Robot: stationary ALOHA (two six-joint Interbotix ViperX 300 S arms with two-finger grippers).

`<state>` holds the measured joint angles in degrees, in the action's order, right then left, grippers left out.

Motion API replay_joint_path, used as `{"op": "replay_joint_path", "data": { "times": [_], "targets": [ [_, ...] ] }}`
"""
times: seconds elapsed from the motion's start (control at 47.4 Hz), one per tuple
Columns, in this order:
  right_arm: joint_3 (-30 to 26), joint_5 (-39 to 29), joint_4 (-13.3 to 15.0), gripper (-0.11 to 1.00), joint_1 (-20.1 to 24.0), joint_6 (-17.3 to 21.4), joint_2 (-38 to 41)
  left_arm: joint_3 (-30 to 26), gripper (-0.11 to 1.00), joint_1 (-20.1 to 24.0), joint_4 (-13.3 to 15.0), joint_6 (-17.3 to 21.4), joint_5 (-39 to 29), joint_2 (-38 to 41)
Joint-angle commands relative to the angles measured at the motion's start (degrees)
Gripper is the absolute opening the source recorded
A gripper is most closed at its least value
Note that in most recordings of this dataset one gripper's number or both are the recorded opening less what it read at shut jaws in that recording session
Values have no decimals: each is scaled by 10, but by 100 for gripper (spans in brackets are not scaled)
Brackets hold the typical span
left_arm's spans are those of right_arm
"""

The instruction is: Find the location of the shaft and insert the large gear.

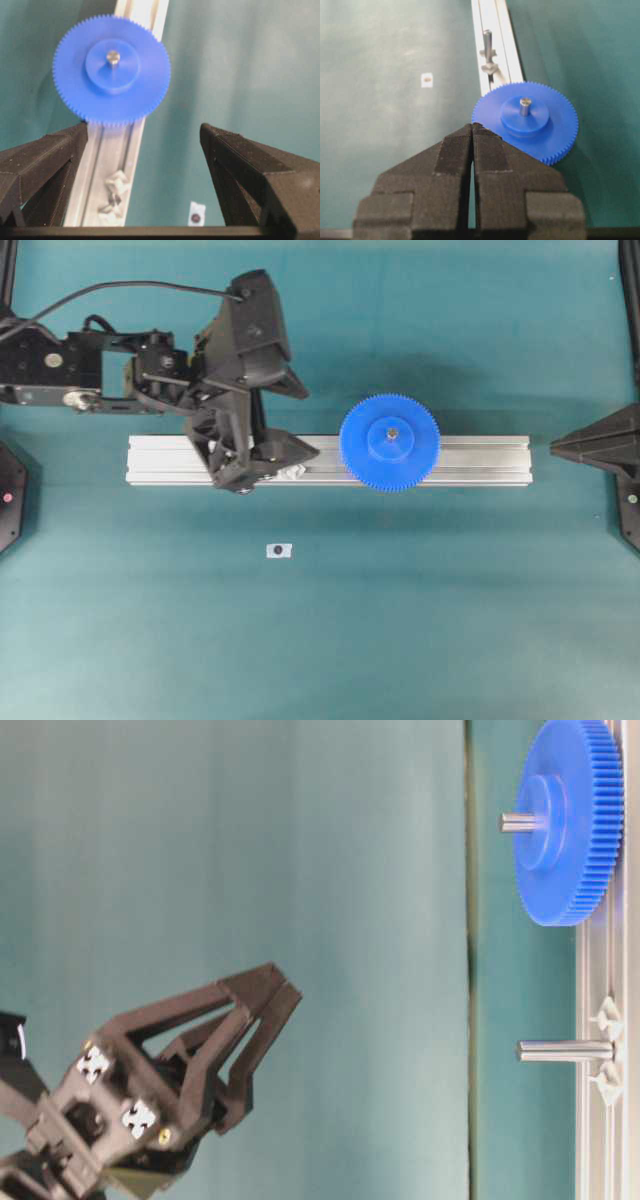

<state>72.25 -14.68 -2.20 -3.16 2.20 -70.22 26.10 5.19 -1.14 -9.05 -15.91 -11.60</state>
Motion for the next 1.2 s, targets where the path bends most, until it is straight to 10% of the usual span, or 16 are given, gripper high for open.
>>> {"op": "replay_joint_path", "data": {
  "times": [0.0,1.181],
  "targets": [
    [-11,3,0,2,0,4,5,4,92,-3,-1,1,5,-19],
    [4,5,1,2,-1,4,-22,111,92,-10,-1,26,56,-125]
  ]
}}
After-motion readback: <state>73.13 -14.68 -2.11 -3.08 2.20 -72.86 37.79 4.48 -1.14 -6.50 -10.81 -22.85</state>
